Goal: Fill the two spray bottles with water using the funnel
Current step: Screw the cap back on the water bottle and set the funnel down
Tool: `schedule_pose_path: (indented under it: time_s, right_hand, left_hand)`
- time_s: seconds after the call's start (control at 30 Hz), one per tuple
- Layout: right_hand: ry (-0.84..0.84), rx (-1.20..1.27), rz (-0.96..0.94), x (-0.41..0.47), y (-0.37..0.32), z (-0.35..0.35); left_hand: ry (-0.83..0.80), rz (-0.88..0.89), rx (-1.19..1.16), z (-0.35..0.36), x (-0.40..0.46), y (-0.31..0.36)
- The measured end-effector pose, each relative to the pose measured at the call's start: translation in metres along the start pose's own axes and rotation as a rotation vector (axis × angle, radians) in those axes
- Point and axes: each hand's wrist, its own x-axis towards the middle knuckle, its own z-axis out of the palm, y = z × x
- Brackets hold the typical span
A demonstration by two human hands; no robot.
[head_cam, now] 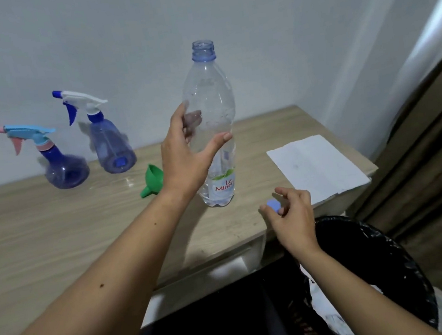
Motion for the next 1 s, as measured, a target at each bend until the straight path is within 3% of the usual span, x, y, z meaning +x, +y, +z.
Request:
schedule_pose_path:
  time_s: [0.3,0.43,0.73,1.0]
  right_hand:
    - [-0.050,-0.186,-0.007,0.008,0.004,0.000]
    - [-0.039,-0.119,-0.021,0.012,-0.016,-0.005]
    - [0.038,0.266,-0.390,0.042,-0.170,-0.052]
    - [-0.002,0.216,-0.583,0.071,-0.258,-0.063]
  left_hand:
    - [-0.006,0.018,0.056,-0.002,0.000,-0.001]
    - [-0.002,0.026,0.109,-0.003,0.000,0.000]
    - [-0.023,0.012,0.162,-0.004,0.003,-0.002]
    - [-0.051,-0.014,0.221,-0.007,0.004,-0.002]
